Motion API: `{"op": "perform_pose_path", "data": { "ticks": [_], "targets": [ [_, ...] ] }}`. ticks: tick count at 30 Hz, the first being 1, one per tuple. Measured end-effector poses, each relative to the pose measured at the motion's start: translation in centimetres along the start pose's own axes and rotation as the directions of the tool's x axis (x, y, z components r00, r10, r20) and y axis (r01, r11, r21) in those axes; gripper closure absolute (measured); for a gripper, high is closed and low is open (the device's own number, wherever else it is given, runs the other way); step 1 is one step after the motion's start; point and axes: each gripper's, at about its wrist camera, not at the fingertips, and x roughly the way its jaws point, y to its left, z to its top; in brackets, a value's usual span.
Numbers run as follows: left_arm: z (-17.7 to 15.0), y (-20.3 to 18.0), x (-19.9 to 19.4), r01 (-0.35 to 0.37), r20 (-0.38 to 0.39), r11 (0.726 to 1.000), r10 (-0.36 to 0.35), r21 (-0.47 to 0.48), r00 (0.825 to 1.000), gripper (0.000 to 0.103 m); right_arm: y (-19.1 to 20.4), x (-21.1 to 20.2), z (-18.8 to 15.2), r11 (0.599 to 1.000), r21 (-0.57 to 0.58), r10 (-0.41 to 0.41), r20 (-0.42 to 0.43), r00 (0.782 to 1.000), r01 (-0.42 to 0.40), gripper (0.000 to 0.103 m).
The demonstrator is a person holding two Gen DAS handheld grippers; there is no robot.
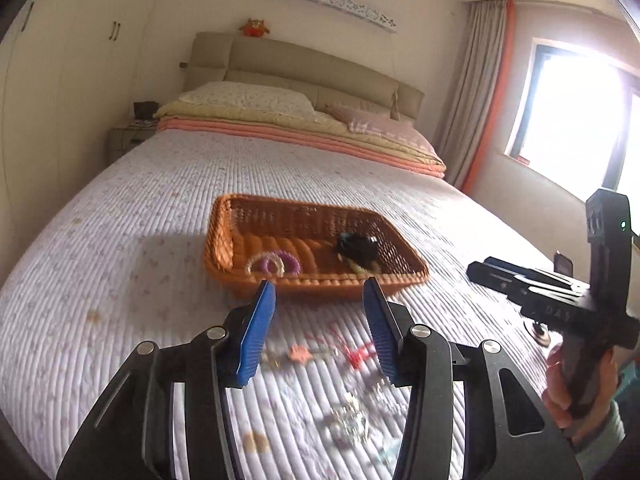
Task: Organize jewelry
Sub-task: 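Move both tools back over the crystal chain pieces, then grasp the crystal chain with the left tool while the right tool grasps the clear bead chain bracelet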
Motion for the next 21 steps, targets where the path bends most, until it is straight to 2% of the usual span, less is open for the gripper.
{"op": "perform_pose_path", "data": {
  "ticks": [5, 8, 10, 13, 16, 19, 21],
  "targets": [
    [-3.8, -0.3, 0.2, 0.019, -0.080, 1.000, -0.020, -0.019, 0.997, 0.060, 0.6, 1.5, -5.1, 1.000, -0.013, 0.002, -0.049, 0.999, -0.002, 0.054],
    [-6.1, 0.3, 1.4, 0.034, -0.148, 0.998, -0.042, -0.053, 0.988, 0.063, 0.3, 2.5, -7.4, 0.999, 0.019, 0.030, -0.087, 0.996, -0.028, 0.055],
    [-7.3, 0.5, 2.4, 0.050, -0.192, 0.996, -0.064, -0.076, 0.979, 0.063, 0.1, 3.2, -8.4, 0.999, 0.043, 0.038, -0.118, 0.992, -0.033, 0.059],
    [-8.3, 0.8, 3.5, 0.033, -0.232, 0.995, -0.053, -0.089, 0.971, 0.063, 0.1, 4.1, -9.1, 0.999, 0.037, 0.017, -0.158, 0.987, -0.012, 0.063],
    [-8.5, 1.0, 4.6, 0.050, -0.259, 0.991, -0.080, -0.121, 0.962, 0.063, 0.3, 4.8, -9.1, 1.000, 0.027, 0.014, -0.181, 0.983, -0.010, 0.065],
    [-8.9, 0.5, 5.6, 0.040, -0.302, 0.994, -0.070, -0.106, 0.951, 0.063, 0.9, 5.8, -9.7, 1.000, -0.003, -0.009, -0.212, 0.977, 0.008, 0.065],
    [-9.1, 0.2, 6.5, 0.016, -0.333, 0.996, -0.043, -0.083, 0.942, 0.073, 1.6, 6.0, -9.7, 0.999, -0.042, -0.041, -0.211, 0.977, 0.033, 0.067]
  ]
}}
